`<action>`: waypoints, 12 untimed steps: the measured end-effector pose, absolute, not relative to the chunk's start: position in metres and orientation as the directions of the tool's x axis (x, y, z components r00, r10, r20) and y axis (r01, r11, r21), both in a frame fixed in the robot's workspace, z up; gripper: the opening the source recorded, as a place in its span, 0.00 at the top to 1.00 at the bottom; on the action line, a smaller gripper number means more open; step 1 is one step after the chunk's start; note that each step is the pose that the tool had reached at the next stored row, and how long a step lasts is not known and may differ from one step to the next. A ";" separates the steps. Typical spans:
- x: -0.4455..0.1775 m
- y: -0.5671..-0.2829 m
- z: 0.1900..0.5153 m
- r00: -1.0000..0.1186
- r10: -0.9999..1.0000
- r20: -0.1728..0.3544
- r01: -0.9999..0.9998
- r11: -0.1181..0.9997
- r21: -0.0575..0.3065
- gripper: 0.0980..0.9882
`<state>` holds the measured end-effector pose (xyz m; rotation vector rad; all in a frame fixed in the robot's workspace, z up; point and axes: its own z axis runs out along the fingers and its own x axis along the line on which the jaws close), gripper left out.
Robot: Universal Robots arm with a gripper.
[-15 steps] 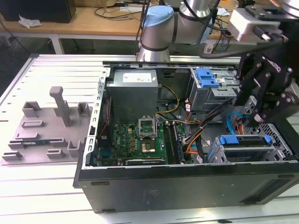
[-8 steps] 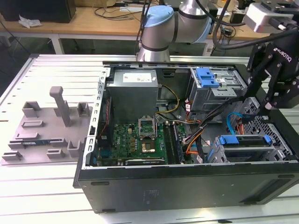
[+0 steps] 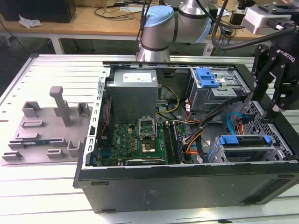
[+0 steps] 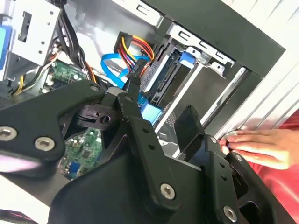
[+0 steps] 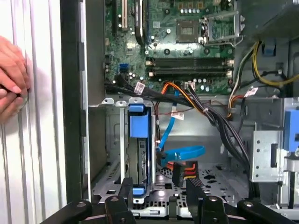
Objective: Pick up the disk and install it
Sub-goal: 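Insert the first disk wire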
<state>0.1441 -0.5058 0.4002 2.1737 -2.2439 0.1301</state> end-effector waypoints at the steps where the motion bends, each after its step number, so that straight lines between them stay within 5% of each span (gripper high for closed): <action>1: 0.144 -0.506 0.400 -0.052 -0.996 0.069 -0.998 0.048 -0.050 0.47; 6: 0.144 -0.503 0.394 -0.106 -0.992 0.071 -0.993 0.103 -0.050 0.47; 12: 0.144 -0.476 0.392 -0.105 -0.980 0.168 -0.994 0.098 -0.050 0.47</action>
